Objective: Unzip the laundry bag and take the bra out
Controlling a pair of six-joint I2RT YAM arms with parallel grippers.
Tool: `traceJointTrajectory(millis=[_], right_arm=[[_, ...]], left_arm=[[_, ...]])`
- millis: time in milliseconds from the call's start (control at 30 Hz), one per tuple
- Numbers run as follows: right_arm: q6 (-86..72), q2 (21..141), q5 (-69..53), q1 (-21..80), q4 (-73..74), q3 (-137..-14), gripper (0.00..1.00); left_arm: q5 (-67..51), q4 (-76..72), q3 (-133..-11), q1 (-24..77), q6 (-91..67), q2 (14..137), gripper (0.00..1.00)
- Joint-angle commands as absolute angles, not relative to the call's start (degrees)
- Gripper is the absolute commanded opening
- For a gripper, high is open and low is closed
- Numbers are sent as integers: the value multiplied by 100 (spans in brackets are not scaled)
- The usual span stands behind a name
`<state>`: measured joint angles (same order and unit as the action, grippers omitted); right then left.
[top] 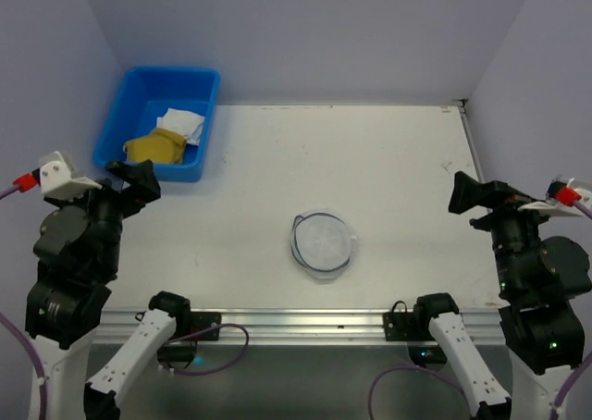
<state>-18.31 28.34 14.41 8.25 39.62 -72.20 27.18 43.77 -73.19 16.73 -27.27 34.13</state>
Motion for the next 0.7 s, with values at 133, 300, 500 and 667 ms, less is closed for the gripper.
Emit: traceJointTrajectory(millis=[133,300,500,667], right_arm=[[-1336,2075,1248,940,4114,-7076,99],[-1283,1714,1143,984,4043,-6944,99],[-1239,1389,1055,1002,3929,-6689,99],[-1239,1336,897,1002,3929,-6618,99]], left_arm=[[2874,4632,-7594,1635,-1706,2437,100],[3058,4632,-7611,1740,-1661,2066,100],[3199,4790,-7427,1810,-1819,1907,100],[3146,4966,-7269,1811,-1951,1881,100]])
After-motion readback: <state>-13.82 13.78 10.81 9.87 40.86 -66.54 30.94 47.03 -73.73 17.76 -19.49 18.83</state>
